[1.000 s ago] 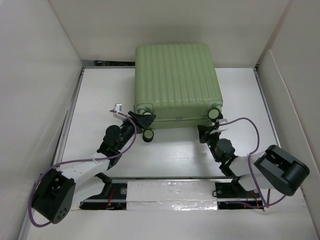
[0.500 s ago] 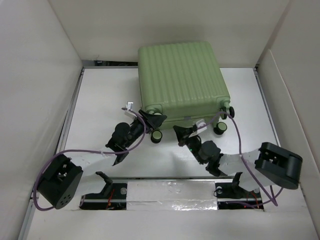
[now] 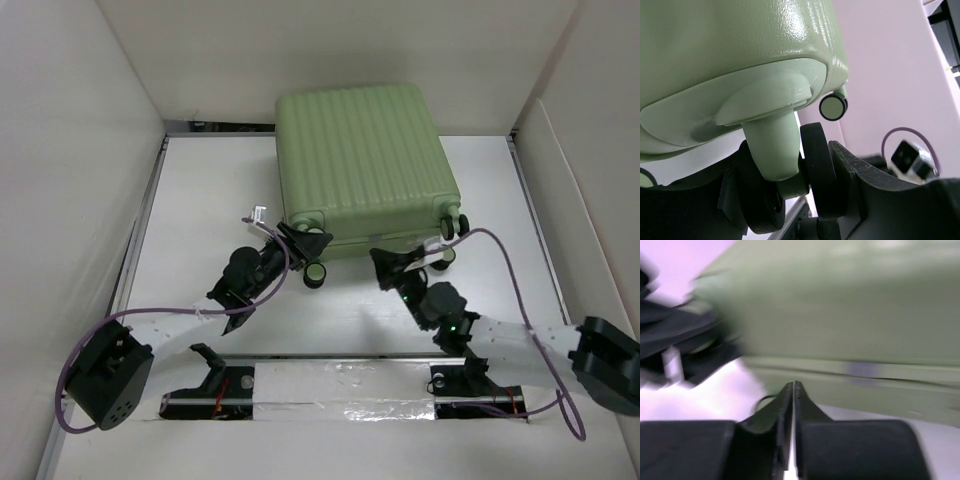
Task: Pack the luggage
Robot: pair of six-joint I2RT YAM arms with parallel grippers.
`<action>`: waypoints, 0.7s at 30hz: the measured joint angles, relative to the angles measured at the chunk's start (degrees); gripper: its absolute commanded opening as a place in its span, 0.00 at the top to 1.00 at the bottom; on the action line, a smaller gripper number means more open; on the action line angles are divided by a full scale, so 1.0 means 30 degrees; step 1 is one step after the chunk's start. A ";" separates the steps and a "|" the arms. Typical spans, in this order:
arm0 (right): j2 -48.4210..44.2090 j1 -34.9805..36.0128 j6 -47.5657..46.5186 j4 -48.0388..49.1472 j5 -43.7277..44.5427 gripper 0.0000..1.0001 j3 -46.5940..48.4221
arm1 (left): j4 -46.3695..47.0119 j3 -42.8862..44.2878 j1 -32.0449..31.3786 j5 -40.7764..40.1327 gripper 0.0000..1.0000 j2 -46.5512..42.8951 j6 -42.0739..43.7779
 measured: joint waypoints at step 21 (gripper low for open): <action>-0.4080 -0.9275 0.1749 -0.7184 -0.1770 0.58 -0.1960 | 0.0816 -0.0131 -0.0044 0.0699 1.00 0.0474 0.0313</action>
